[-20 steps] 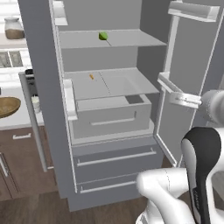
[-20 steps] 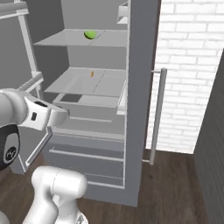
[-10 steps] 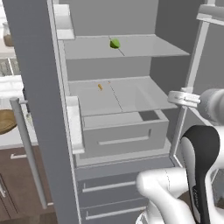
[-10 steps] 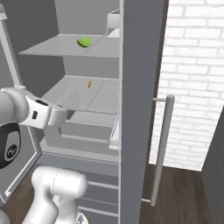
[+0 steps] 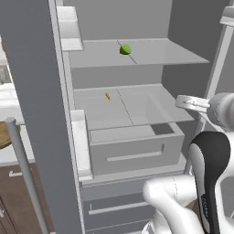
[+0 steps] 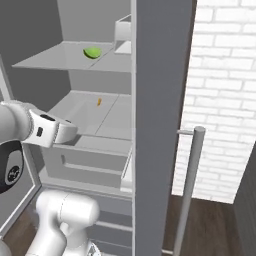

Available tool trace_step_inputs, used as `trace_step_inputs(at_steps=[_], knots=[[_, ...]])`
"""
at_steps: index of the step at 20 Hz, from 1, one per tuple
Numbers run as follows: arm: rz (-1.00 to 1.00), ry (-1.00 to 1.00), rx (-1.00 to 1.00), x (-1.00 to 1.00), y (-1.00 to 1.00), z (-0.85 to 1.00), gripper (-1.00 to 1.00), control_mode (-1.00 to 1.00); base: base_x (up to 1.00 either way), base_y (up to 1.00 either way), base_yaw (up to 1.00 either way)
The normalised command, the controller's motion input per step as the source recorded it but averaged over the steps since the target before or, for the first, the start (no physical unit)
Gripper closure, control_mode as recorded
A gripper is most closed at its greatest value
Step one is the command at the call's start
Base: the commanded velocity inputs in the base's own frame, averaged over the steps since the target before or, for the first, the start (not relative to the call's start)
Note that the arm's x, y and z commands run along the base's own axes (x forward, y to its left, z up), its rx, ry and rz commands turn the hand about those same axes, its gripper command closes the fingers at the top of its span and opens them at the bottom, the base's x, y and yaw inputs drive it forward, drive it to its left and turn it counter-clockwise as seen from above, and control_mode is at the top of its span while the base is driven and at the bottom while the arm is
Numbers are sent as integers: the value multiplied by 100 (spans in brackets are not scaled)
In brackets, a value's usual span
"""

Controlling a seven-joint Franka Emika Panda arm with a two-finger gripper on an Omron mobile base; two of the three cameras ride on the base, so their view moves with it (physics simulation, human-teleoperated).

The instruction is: Grab a lemon wedge from the fridge and one ice cube from the ice bowl, and put them in the glass of lemonade.

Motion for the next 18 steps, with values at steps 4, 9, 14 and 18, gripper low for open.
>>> trace_step_inputs(at_steps=[4,9,14,18], knots=[[0,0,0,0,0,0,-100,100,45,21,0],[0,0,0,0,0,0,-100,100,32,37,-6],[0,0,0,0,0,0,-100,100,18,45,-9],[0,0,0,0,0,0,-100,100,31,41,-6]])
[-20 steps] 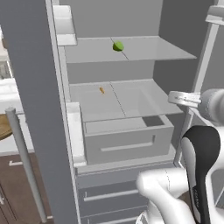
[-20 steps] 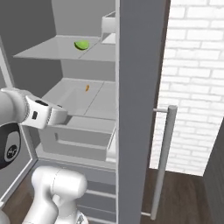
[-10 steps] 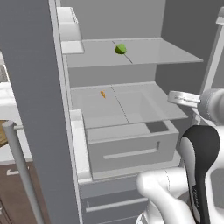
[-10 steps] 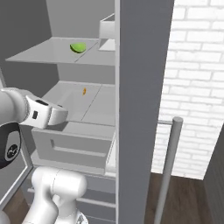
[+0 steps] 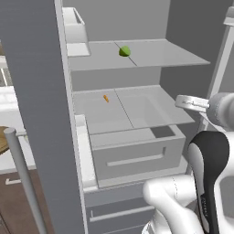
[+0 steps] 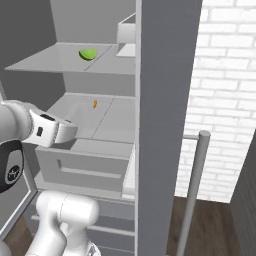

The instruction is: Grab a lemon wedge from the fridge and one ice cube from the ice bowl, and put them in the glass of lemonade.

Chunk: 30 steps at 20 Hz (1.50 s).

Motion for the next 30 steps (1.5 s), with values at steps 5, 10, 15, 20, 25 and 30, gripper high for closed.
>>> trace_step_inputs(at_steps=[5,10,15,20,25,30], knots=[[1,0,0,0,3,0,-100,-100,5,10,-1],[5,-1,0,-27,-1,0,-100,-100,0,0,0],[8,0,-1,-71,0,30,-100,-100,0,0,0],[15,0,-2,-2,7,64,-100,-100,0,0,0],[14,0,-2,4,28,72,-100,-100,0,0,0],[5,0,-5,84,48,7,-100,-100,0,0,0]])
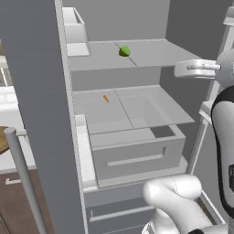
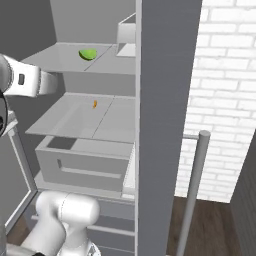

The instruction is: Grab a lemon wedge from the fridge and one ice cube from the ice bowl, and put them in the glass of lemonade.

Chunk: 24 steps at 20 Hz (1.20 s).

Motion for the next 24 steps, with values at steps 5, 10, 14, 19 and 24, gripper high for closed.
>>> trace_step_inputs(at_steps=[5,10,14,19,24], knots=[[0,0,-12,100,57,-16,-100,-100,0,0,0],[0,-5,-5,58,24,-24,-100,-100,0,0,0],[-2,0,-1,93,-1,-4,-100,-100,0,0,0],[-4,0,0,94,-13,5,-100,-100,0,0,0],[-4,1,0,92,-4,5,-100,-100,0,0,0]])
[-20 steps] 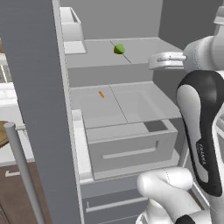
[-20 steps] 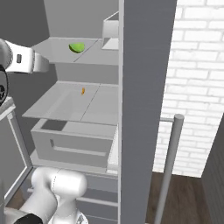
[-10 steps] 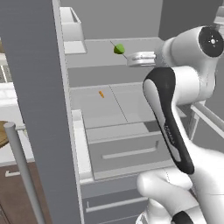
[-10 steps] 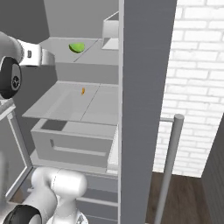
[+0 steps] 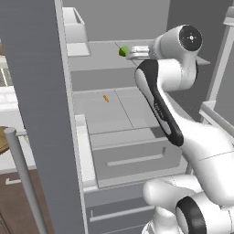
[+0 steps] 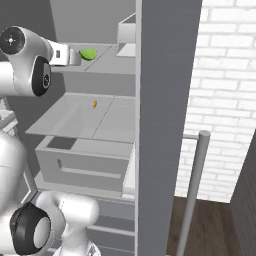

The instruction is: Grab a lemon wedge from the fridge and one ice cube from the ice bowl, and put them in the glass of lemonade.

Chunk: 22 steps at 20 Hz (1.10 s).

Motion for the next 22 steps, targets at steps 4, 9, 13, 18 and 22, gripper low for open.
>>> trace_step_inputs(at_steps=[4,9,13,18,22], knots=[[-5,4,0,100,0,0,-100,-100,0,0,0],[-1,5,0,85,0,0,-100,-100,0,0,0],[0,5,0,54,0,0,-100,-100,0,0,0],[0,12,0,4,0,-2,-100,-100,0,0,0],[0,13,0,0,0,-12,-100,-100,0,0,0]])
